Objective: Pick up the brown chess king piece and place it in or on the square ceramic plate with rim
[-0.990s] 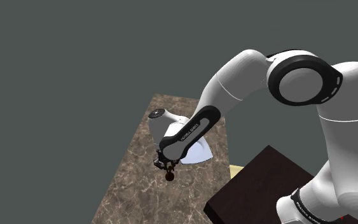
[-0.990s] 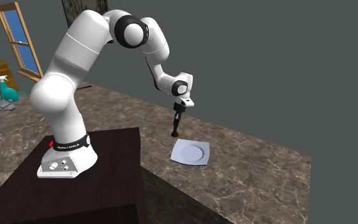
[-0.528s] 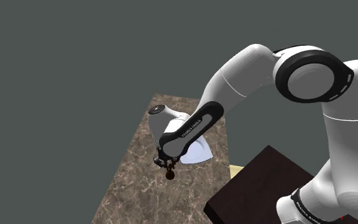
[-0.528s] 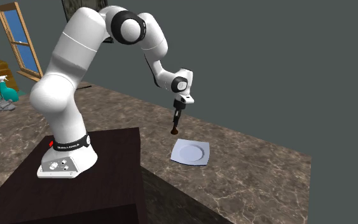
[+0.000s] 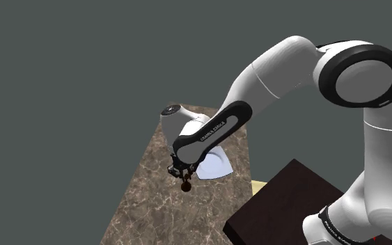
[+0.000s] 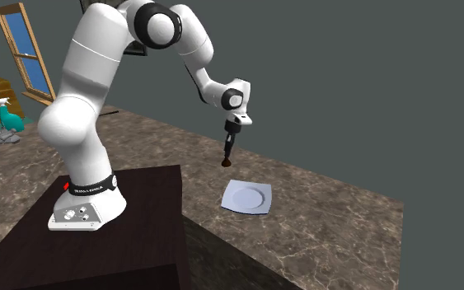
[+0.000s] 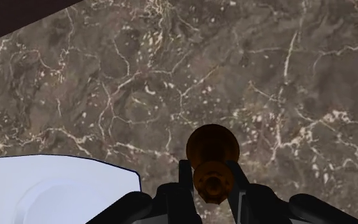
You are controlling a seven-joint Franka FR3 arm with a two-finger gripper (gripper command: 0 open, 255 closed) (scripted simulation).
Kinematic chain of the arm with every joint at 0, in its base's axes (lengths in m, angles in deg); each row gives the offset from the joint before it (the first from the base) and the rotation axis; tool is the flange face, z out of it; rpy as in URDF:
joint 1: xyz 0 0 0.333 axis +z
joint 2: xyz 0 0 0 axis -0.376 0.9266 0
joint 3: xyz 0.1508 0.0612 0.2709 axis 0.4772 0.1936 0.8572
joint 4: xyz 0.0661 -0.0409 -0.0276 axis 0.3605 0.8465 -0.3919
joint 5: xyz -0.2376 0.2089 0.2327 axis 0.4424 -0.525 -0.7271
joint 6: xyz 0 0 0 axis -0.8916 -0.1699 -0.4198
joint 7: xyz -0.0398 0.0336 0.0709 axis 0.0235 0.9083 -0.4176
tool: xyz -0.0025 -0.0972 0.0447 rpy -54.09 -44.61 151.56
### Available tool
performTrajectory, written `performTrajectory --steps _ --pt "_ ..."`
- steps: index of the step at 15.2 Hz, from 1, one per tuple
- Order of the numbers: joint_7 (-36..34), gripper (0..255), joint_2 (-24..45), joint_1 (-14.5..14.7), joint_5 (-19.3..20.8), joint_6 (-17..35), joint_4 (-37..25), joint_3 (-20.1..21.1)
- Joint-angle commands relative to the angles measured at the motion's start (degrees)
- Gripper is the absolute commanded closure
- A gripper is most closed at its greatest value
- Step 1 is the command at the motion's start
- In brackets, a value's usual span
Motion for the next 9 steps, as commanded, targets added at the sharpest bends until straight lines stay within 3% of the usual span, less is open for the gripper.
performTrajectory --steps 1,6,9 --pt "0.3 255 -1.3 -0.3 -0.5 -1.2 0.1 0.4" --pt "0.9 255 -3.9 -0.8 -1.5 -3.6 0.2 1.1" --pt "4.7 255 -5.5 -3.9 -1.7 -3.4 2.0 0.1"
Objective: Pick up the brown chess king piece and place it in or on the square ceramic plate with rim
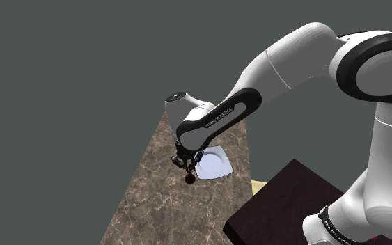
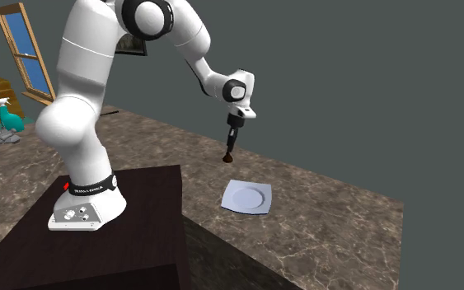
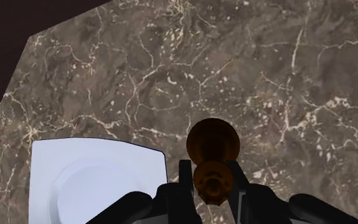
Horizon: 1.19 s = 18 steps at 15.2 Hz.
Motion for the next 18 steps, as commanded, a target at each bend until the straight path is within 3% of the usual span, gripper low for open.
performTrajectory --steps 1,13,18 --pt "2.5 255 -0.9 -2.0 0.0 0.3 1.2 -0.7" --pt "18.3 255 -3.2 -13.2 0.7 -1.3 1.3 -5.9" --pt "17.6 255 -0.3 -12.9 1.7 1.7 1.4 -6.5"
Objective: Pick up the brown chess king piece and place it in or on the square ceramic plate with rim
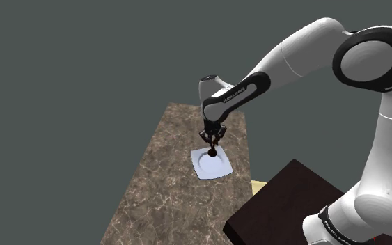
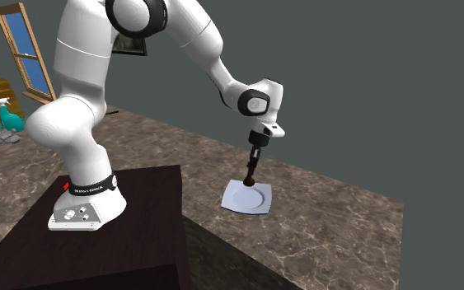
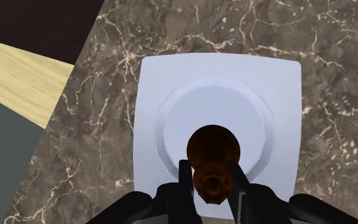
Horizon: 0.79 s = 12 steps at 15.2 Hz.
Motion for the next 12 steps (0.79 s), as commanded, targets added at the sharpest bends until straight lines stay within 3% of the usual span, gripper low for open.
performTrajectory --steps 1,12 --pt "-0.3 255 1.2 0.2 0.4 1.2 0.1 -0.2" --pt "-1.8 255 8.1 1.2 2.6 7.1 -0.9 -1.7"
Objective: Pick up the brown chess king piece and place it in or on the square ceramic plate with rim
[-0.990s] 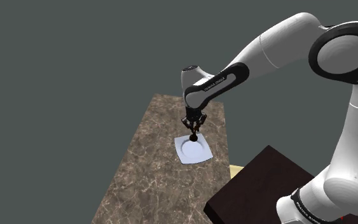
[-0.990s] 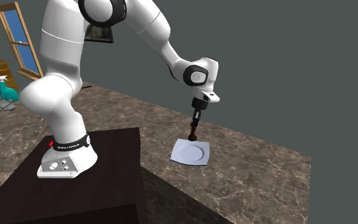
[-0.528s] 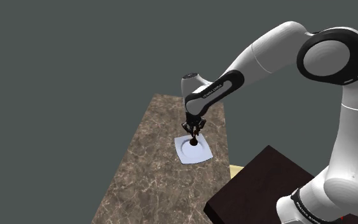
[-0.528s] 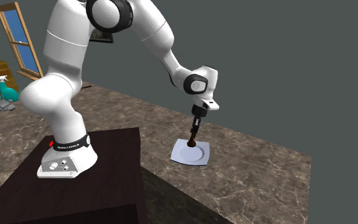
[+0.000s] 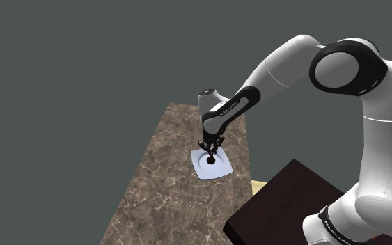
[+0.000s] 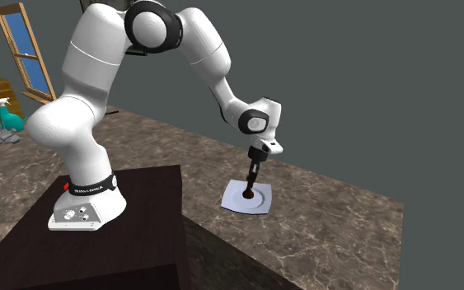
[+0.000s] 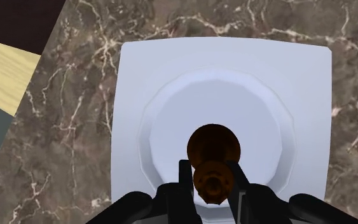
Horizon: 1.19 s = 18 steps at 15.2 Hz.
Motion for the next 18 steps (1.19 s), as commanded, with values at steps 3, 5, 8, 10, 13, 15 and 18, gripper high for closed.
performTrajectory --steps 3,5,8,10,13,15,18 --pt "-0.1 255 0.4 0.0 0.1 0.4 0.0 -0.1" --pt "-0.1 255 0.4 0.0 0.1 0.4 0.0 -0.1" --pt "-0.1 255 0.4 0.0 0.1 0.4 0.0 -0.1" --pt "-0.1 0 0.4 0.0 0.1 0.4 0.0 -0.1" --pt "-0.1 0 0.4 0.0 0.1 0.4 0.0 -0.1" --pt "0.2 0 -0.9 -0.1 -0.3 -1.1 -0.3 0.2" --pt "1.0 0 -4.2 -0.5 -1.6 -5.5 -1.4 1.1"
